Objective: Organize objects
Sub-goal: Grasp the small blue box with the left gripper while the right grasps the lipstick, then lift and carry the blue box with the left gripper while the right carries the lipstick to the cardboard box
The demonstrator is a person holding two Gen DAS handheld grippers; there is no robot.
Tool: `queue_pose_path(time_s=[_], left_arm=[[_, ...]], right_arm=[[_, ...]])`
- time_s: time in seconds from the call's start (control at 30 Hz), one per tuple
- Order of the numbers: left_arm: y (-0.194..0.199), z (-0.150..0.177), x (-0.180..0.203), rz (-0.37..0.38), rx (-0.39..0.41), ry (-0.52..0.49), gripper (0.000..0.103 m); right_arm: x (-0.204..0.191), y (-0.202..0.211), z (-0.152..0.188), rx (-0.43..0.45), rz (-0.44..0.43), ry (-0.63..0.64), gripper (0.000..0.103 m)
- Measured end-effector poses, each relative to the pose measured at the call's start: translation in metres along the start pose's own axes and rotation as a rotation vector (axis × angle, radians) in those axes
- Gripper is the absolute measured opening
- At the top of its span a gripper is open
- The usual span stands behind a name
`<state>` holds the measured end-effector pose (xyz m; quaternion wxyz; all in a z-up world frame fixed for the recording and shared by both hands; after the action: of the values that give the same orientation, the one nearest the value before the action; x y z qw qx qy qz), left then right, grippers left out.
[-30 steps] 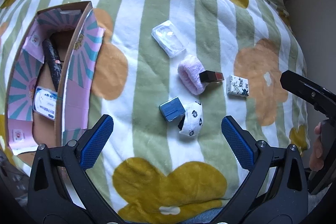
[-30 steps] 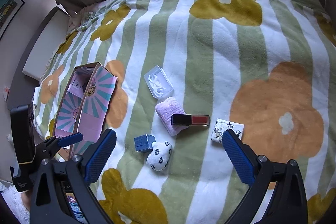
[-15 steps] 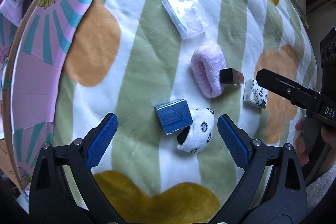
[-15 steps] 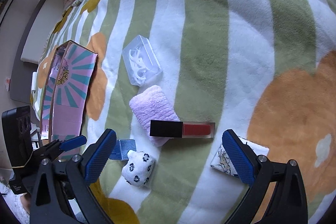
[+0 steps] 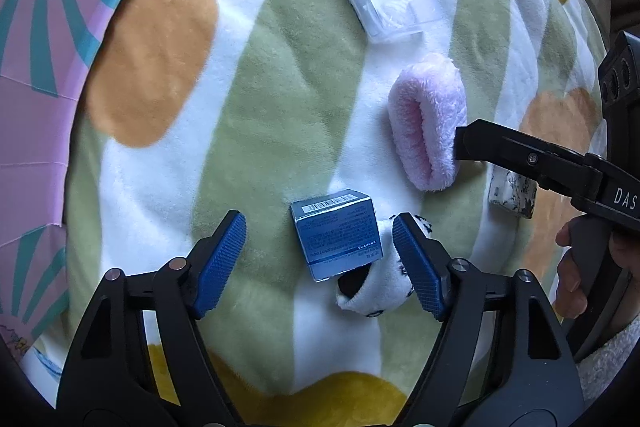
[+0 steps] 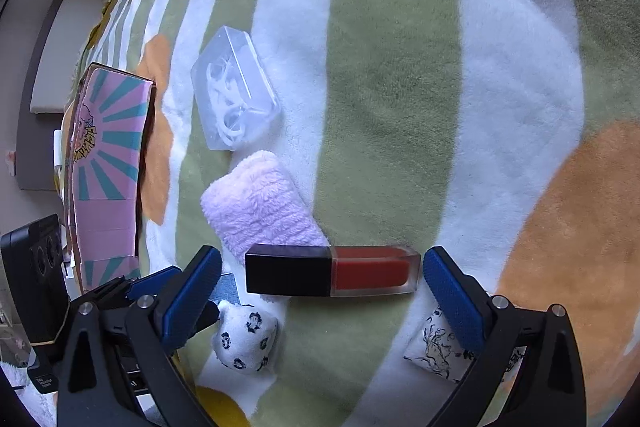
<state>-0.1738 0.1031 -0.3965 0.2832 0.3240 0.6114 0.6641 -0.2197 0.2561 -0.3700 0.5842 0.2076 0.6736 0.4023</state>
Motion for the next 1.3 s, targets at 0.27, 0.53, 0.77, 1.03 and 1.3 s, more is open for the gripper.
queue_pose_path(time_s=[0.27,0.53,0.77,1.03,1.3], left_arm=[[-0.013,0.001,0.004,0.04,-0.047,0.035,0.058],[-0.017,0.001,0.003,0.071,-0.055,0.049,0.041],[-0.006,-0.001,0.004,0.071,-0.029,0.021,0.04],[0.017,-0.009,0.0,0.071,0.019,-0.002,0.04],[0.054,-0.019,-0.014,0.073,0.106,-0.032,0.04]], right_arm=[[0.001,-0.008,0.008,-0.032,0.038,0.031,0.091],[0.005,-0.005,0.015,-0.009,0.041,0.025,0.081],[0.002,0.001,0.022,0.014,0.044,0.014,0.081],[-0.015,0.015,0.034,0.065,0.062,0.017,0.081],[-0.046,0.06,0.027,0.175,0.124,0.0,0.081]])
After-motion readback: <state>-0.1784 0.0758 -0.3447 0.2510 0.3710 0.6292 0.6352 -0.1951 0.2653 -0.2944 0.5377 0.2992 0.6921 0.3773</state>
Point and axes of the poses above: each gripper's, at about its wrist camera, not at the fingertips, and y roughly against the way its jaws point, x to its right, z to its underside, the point moved 9 cm from there along -y, roughly the way its jaws point, and after that the axes turned 10 degrees about -z, right-handed, at the moved point
